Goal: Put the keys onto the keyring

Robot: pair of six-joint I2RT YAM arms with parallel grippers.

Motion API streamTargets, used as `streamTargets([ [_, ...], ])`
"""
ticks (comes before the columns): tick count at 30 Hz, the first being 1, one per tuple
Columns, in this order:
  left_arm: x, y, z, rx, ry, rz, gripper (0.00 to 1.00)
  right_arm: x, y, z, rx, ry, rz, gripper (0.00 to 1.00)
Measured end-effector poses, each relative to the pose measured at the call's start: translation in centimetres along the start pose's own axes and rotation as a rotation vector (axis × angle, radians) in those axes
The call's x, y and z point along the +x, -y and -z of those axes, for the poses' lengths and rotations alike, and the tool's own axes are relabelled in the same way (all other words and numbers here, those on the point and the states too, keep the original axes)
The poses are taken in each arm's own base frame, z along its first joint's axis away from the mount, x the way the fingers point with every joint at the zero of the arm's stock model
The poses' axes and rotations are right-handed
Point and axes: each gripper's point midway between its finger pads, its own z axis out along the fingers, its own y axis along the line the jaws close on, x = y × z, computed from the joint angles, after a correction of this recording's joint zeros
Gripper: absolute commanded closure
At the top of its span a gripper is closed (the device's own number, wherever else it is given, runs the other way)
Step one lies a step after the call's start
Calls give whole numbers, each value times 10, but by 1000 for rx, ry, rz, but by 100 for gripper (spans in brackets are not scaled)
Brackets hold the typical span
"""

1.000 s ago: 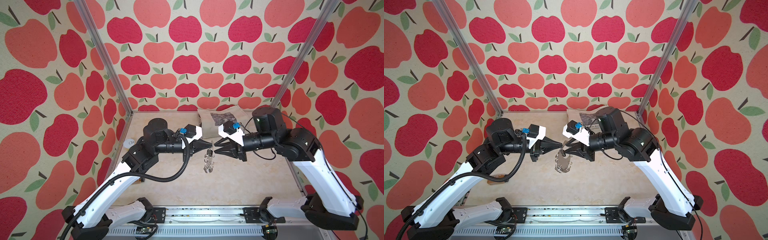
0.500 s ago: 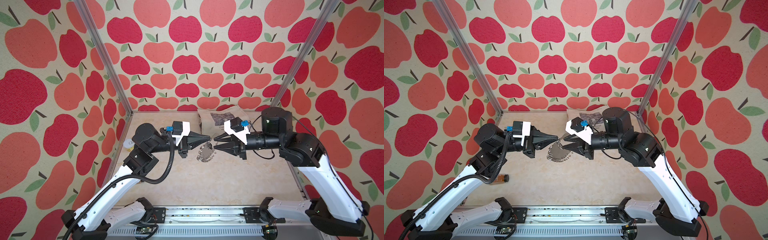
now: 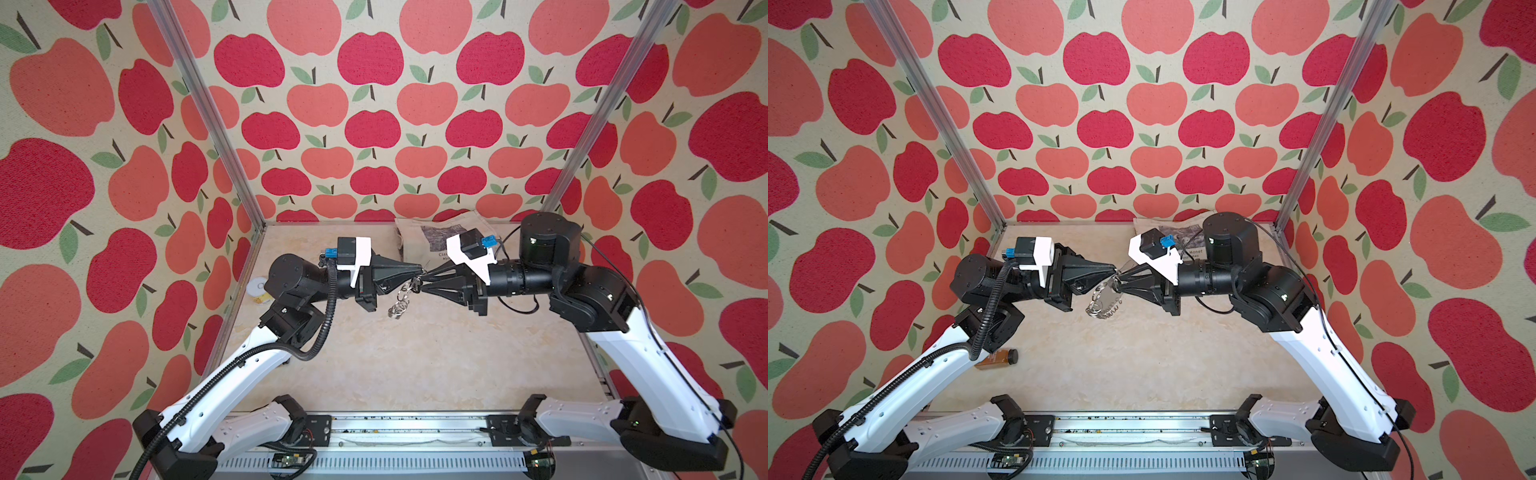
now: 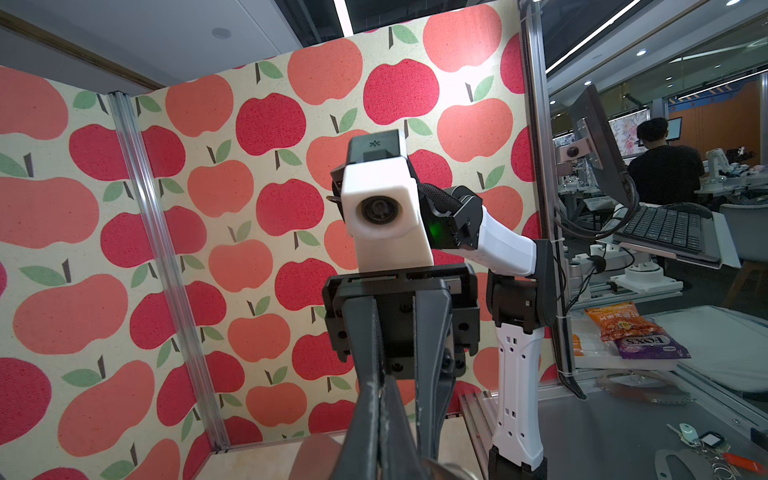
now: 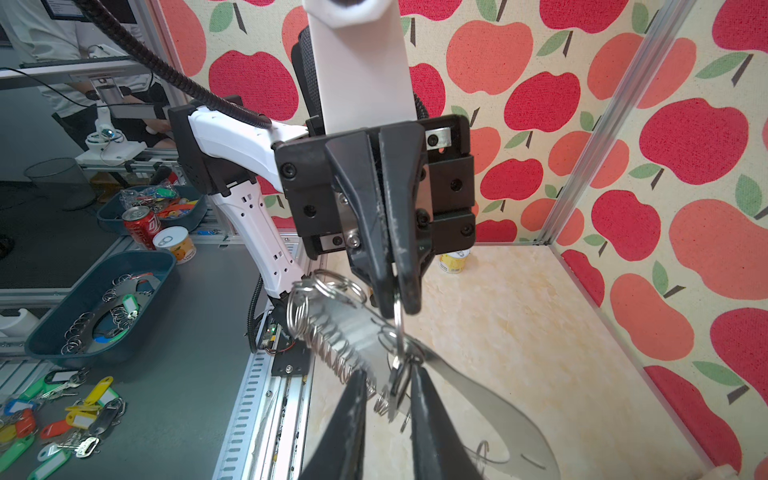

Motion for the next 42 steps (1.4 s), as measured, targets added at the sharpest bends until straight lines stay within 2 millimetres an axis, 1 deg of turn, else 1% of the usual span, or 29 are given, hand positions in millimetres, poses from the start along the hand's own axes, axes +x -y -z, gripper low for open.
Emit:
streamTargets([
  [11,1,-5,-2,6,60,29,100,-5,2,-3,-2,39,8,78],
  [15,4,-5,-2,6,56,34,100,-4,1,2,18,48,18,79],
  [25,7,-6,-2,-2,56,37,100,-17,3,18,73,91,57,80],
  [30,7,-7,-2,-2,56,38,100,-20,3,18,77,102,66,83],
  [36,6,-7,-2,-1,57,40,100,-20,4,17,75,107,63,83],
  [38,6,-7,-2,-1,58,44,100,-20,4,17,76,109,60,82],
  [41,6,-7,-2,-1,58,45,100,-20,5,17,78,111,61,74],
  [42,6,-7,-2,-1,58,45,100,-20,6,17,83,113,61,72],
])
